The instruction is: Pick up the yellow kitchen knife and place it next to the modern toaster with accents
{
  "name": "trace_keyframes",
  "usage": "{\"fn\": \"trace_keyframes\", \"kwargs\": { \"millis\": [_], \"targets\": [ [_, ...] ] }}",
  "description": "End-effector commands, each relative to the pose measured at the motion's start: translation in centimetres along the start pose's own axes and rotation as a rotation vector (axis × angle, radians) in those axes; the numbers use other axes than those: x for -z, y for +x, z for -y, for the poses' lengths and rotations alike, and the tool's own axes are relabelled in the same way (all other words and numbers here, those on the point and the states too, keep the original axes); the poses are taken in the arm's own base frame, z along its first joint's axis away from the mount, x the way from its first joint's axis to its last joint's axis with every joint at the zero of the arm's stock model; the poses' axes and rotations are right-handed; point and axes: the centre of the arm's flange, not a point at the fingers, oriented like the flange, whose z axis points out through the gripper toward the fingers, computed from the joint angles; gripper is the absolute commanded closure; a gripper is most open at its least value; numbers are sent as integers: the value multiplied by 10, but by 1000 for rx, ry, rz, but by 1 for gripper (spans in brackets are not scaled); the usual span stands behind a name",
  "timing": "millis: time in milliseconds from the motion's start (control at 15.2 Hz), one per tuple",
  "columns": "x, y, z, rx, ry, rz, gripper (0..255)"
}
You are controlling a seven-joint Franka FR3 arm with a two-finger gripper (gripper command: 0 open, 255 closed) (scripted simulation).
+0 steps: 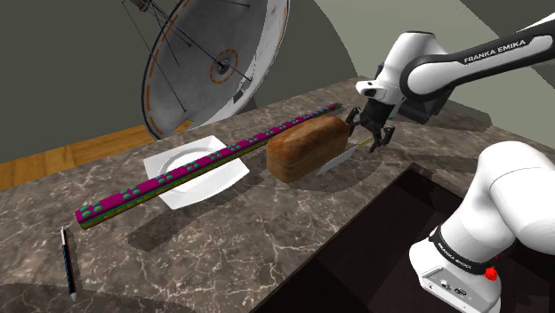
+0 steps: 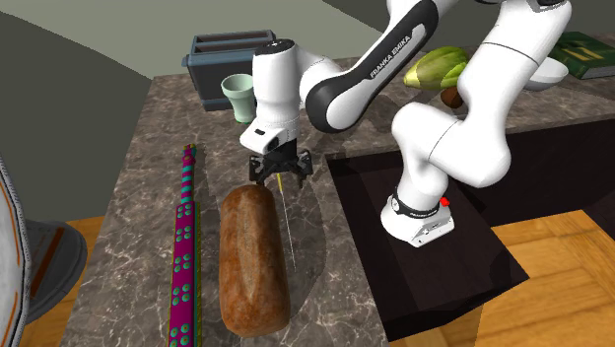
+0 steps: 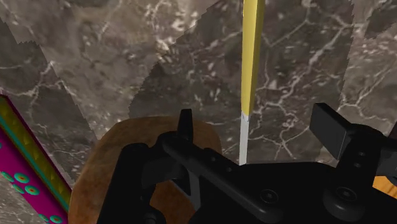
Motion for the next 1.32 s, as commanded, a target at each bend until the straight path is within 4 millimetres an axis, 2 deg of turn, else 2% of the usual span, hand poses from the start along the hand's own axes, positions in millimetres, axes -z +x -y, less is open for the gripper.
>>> {"fn": "trace_keyframes", "kwargs": {
  "millis": [0, 198, 660, 726, 1254],
  "targets": [
    [-12, -1, 0, 7, -1, -1, 0],
    [-26, -1, 0, 7, -1, -1, 0],
    [-26, -1, 0, 7, -1, -1, 0],
    [-26, -1, 0, 7, -1, -1, 255],
    [-26, -1, 0, 7, -1, -1, 255]
  ]
}}
